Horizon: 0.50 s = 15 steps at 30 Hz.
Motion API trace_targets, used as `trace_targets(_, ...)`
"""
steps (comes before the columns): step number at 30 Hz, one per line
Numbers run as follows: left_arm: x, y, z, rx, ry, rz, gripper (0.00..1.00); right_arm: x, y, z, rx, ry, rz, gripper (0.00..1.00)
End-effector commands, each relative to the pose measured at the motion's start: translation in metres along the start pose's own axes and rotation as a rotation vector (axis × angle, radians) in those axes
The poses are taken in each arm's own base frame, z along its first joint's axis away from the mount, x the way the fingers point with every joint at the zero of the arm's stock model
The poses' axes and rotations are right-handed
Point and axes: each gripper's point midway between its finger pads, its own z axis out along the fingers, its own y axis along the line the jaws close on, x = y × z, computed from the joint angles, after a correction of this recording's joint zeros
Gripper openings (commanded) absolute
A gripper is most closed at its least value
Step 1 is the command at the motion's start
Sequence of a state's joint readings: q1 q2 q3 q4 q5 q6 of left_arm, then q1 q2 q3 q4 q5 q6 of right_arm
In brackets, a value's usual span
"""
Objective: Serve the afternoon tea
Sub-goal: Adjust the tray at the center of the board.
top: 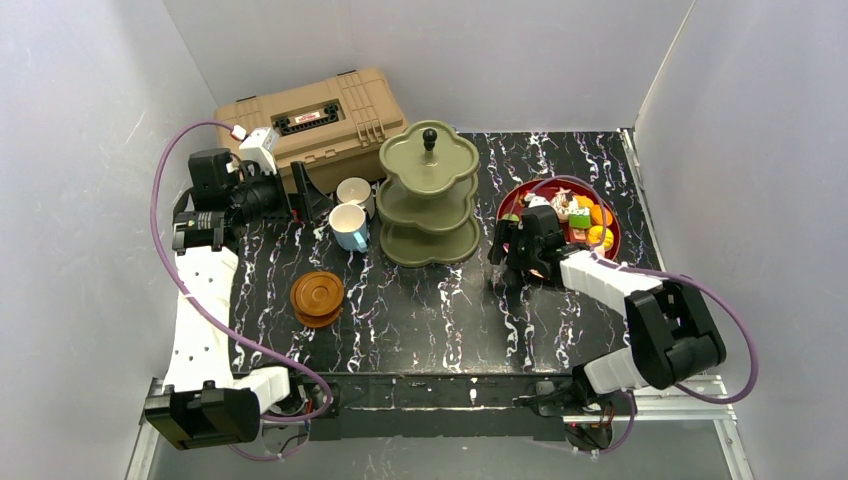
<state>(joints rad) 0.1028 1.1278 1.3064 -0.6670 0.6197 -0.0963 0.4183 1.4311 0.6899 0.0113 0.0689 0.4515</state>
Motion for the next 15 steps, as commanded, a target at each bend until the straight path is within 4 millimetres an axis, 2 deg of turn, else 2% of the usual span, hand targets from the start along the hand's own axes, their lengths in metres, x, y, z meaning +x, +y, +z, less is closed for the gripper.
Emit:
trace_targets(1,-0.003,-0.01,-0.01,0.022,-0.024,0.022,0.99,0.011,0.01,-0.017,-0.031,0.037,0.0,0.84)
trace_targets(3,-0.003,-0.012,-0.01,0.032,-0.024,0.018,0.99,0.008,0.009,-0.022,-0.005,0.026,-0.009,0.84)
trace_targets(8,0.001,-0.013,-0.01,0.046,-0.016,0.028,0.99,-0.021,0.008,-0.031,0.08,-0.041,-0.02,0.86)
trace_targets(15,0.005,-0.009,-0.011,0.026,-0.01,0.042,0.99,-0.029,0.017,-0.016,0.169,-0.058,-0.049,0.86)
